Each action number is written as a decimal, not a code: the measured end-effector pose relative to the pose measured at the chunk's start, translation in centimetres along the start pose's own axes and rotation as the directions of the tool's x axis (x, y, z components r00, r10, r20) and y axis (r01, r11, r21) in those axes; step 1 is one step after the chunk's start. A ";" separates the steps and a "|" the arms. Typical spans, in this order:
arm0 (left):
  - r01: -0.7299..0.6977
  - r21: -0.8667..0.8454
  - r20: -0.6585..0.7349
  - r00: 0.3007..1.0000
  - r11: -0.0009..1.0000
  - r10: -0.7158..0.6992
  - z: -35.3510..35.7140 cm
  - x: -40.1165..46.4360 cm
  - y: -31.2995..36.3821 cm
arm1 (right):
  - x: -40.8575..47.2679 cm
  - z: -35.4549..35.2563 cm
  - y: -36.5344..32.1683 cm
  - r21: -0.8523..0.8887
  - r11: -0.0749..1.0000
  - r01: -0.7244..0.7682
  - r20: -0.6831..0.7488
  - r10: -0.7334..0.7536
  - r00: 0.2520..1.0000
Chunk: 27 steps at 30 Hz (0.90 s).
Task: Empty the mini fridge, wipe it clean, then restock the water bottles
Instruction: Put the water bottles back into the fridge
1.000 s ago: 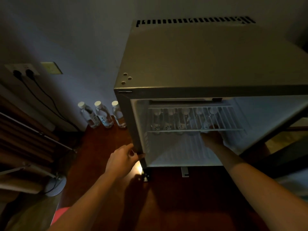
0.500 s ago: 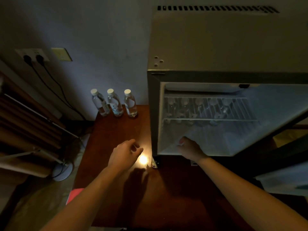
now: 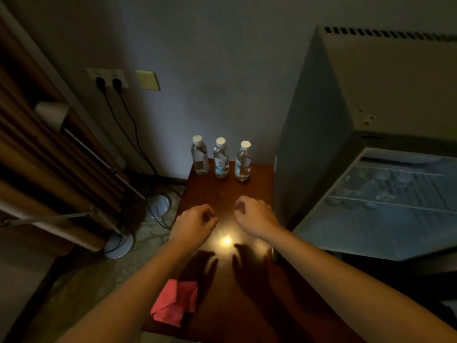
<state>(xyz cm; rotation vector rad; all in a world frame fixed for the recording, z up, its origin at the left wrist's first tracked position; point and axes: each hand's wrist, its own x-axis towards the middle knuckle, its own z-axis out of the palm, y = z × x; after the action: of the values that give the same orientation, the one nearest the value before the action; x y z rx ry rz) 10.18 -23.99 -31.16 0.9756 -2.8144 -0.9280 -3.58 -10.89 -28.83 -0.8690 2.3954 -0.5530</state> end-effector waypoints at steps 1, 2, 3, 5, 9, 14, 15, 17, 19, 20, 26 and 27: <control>-0.010 -0.007 -0.005 1.000 1.000 0.010 -0.6 0.5 -0.5 | 0.9 -0.3 -0.7 0.010 1.000 -0.003 -0.022 0.003 1.000; -0.023 -0.022 -0.008 1.000 1.000 0.022 -1.2 0.9 -0.8 | 1.8 -0.8 -1.5 0.023 1.000 -0.005 -0.057 0.006 0.998; -0.032 -0.035 -0.012 0.999 0.999 0.032 -1.7 1.5 -1.2 | 2.7 -1.4 -2.1 0.027 1.000 -0.013 -0.093 0.016 0.996; -0.054 -0.059 -0.029 0.998 0.997 0.053 -2.6 2.5 -1.9 | 4.5 -2.6 -3.0 0.028 0.999 -0.034 -0.160 0.038 0.986; -0.100 -0.077 -0.027 0.995 0.992 0.098 -3.8 4.4 -3.2 | 7.6 -5.0 -4.4 0.013 0.995 -0.094 -0.245 0.095 0.965; -0.105 -0.097 -0.010 0.995 0.990 0.104 -4.4 6.4 -4.7 | 10.9 -6.0 -4.8 -0.015 0.983 -0.182 -0.297 0.169 0.940; -0.103 -0.103 -0.003 0.995 0.989 0.103 -4.5 6.8 -5.0 | 11.5 -6.0 -4.8 -0.018 0.980 -0.199 -0.290 0.185 0.939; -0.104 -0.106 0.007 0.994 0.989 0.105 -4.6 7.7 -5.5 | 12.5 -6.0 -4.7 -0.016 0.974 -0.224 -0.290 0.210 0.934; -0.107 -0.109 0.013 0.994 0.988 0.109 -4.5 8.5 -5.9 | 13.6 -5.9 -4.4 -0.006 0.972 -0.236 -0.313 0.222 0.923; -0.108 -0.110 0.016 0.994 0.988 0.110 -4.6 8.9 -6.1 | 14.2 -5.8 -4.1 -0.006 0.971 -0.241 -0.317 0.226 0.921; -0.096 -0.132 0.050 0.993 0.987 0.103 -4.7 10.9 -7.4 | 17.9 -5.5 -3.1 -0.046 0.963 -0.266 -0.196 0.252 0.947; -0.095 -0.135 0.058 0.993 0.986 0.104 -4.7 11.1 -7.7 | 18.5 -5.3 -3.0 -0.052 0.963 -0.266 -0.172 0.254 0.952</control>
<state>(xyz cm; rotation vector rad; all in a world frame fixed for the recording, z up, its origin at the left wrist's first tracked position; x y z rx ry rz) 6.47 -37.64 -33.30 0.7956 -2.7809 -1.1357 -17.49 -24.56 -29.31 -0.5410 2.6418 -0.4482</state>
